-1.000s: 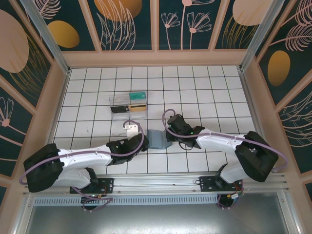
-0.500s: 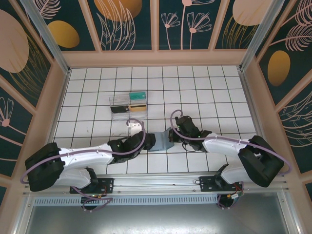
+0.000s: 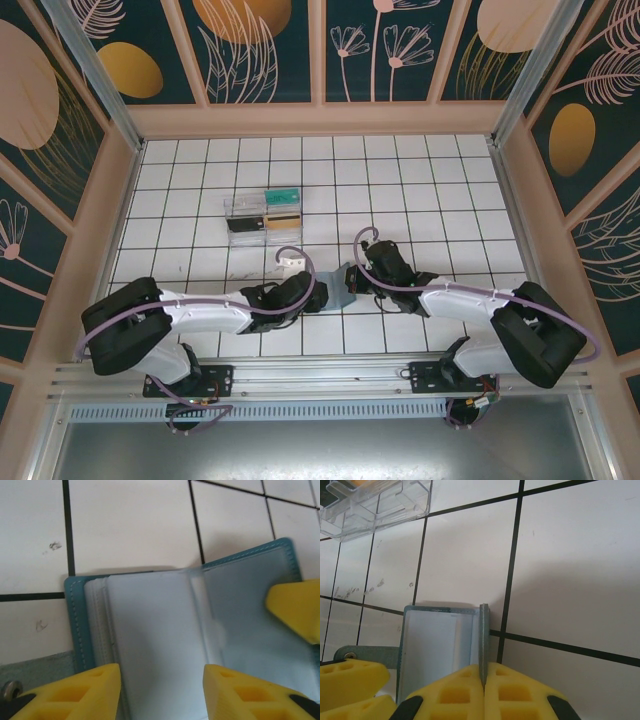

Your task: Take the credit cards out of the card holder

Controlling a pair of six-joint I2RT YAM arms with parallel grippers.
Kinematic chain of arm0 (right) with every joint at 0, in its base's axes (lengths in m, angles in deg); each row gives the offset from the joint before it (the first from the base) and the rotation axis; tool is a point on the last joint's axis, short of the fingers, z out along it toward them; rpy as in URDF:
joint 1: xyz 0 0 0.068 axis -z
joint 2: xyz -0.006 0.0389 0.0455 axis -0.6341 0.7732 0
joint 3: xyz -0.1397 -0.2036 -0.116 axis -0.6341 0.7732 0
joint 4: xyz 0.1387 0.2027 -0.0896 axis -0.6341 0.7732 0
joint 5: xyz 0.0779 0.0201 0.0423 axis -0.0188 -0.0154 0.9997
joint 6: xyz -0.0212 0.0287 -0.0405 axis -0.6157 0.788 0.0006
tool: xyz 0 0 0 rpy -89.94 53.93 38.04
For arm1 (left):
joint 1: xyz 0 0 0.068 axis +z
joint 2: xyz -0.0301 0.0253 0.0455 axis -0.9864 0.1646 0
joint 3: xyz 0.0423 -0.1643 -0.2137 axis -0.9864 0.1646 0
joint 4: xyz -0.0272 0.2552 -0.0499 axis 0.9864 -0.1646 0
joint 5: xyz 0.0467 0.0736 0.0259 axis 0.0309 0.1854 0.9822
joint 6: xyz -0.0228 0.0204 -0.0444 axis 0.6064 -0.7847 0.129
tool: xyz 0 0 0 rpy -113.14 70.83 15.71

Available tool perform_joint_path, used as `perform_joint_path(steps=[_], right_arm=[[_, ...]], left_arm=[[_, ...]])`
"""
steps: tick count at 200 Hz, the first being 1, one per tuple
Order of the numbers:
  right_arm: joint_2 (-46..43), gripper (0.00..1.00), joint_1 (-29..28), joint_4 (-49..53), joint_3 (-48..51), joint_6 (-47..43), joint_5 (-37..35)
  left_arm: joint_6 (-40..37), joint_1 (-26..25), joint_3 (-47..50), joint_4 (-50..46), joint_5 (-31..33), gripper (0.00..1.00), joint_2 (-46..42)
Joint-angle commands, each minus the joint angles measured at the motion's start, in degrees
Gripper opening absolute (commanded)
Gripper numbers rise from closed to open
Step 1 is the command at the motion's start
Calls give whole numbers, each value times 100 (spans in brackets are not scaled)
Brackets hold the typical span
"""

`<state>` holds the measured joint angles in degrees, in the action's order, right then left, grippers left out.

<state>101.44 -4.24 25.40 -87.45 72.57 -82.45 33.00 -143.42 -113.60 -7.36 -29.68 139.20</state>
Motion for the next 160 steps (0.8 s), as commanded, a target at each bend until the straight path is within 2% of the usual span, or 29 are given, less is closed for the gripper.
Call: perform_joint_path(steps=[1,103,127,148,160], right_arm=[[-128,0,18,-124,76,16,110],[-75,0,18,-159,56,30,154],[-63,0,18,-159,53,34,162],[-67,0,18,-159,61,34,154],[-67,0,17,-158,70,31,154]], left_arm=[[115,23,-173,-259,119,46,94],[-43,23,-287,-77,-145,42,478],[-120,21,-248,207,-313,41,463],[-251,22,-175,547,-494,43,364],[-324,20,-162,679,-590,47,326]])
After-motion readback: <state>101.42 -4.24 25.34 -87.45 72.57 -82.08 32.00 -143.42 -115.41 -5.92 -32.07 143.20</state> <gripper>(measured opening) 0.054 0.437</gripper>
